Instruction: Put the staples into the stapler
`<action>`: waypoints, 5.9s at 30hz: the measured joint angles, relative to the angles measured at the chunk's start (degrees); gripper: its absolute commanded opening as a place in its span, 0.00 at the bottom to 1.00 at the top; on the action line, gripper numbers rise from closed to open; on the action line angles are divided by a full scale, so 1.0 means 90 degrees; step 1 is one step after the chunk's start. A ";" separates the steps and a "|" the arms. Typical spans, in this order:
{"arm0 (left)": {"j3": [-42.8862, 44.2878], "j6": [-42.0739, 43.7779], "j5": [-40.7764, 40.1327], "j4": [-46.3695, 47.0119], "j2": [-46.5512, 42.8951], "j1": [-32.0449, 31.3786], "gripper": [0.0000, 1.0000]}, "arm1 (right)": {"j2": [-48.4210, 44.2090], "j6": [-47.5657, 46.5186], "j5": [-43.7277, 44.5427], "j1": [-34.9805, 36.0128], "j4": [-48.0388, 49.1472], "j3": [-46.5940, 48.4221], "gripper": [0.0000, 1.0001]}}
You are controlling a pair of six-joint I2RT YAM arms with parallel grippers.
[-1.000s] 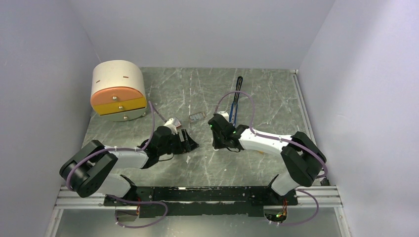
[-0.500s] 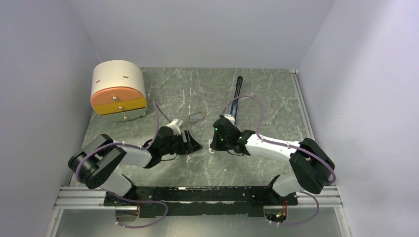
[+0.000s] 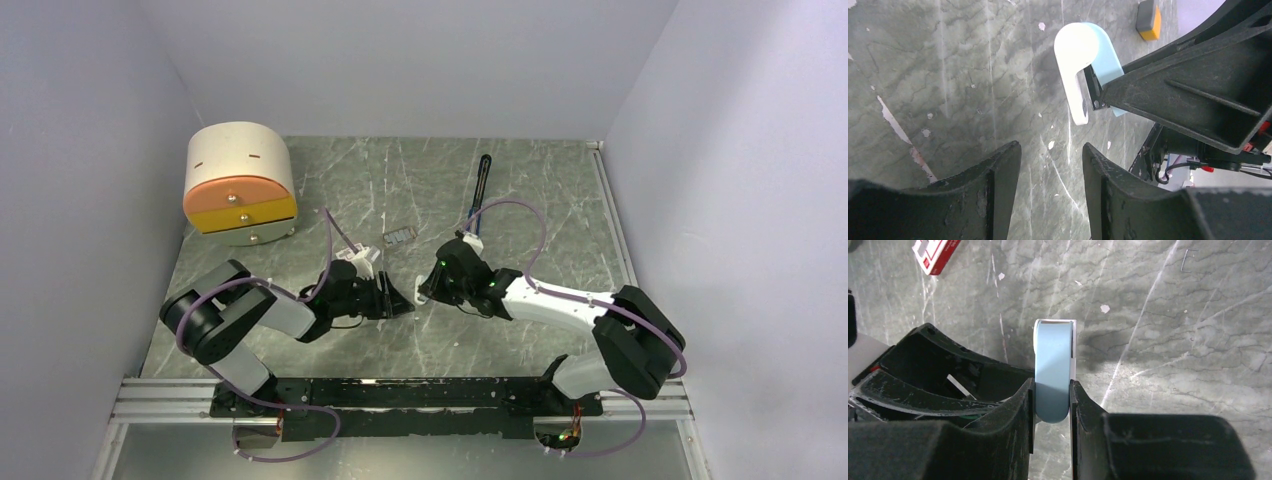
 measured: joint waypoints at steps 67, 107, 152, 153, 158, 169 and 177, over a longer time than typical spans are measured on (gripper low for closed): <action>0.0401 0.0758 -0.0287 -0.0452 0.0257 -0.0267 0.05 | 0.0512 -0.1078 -0.1489 -0.1761 0.0784 0.0027 0.45; 0.0925 0.0260 -0.0413 -0.1192 0.0372 -0.0291 0.27 | 0.0971 0.0245 -0.0651 -0.0658 0.1481 -0.0299 0.25; 0.1945 0.1540 -0.3835 -0.6288 -0.3910 -0.0304 0.75 | 0.3767 -0.3898 0.0537 -0.1673 -0.2193 0.4269 0.55; 0.1945 0.1554 -0.3835 -0.6288 -0.3905 -0.0304 0.76 | 0.3759 -0.3905 0.0515 -0.1678 -0.2176 0.4257 0.56; 0.1945 0.1562 -0.3842 -0.6290 -0.3946 -0.0304 0.75 | 0.3383 -0.3905 0.0461 -0.1683 -0.2074 0.3954 0.51; 0.2261 0.1535 -0.4573 -0.6771 -0.4631 -0.0304 0.77 | 0.2266 -0.3638 0.0449 -0.1285 -0.1120 0.3716 0.31; 0.2560 0.1547 -0.4743 -0.7023 -0.4915 -0.0304 0.76 | 0.3776 -0.3827 0.0194 -0.1001 -0.0797 0.5000 0.34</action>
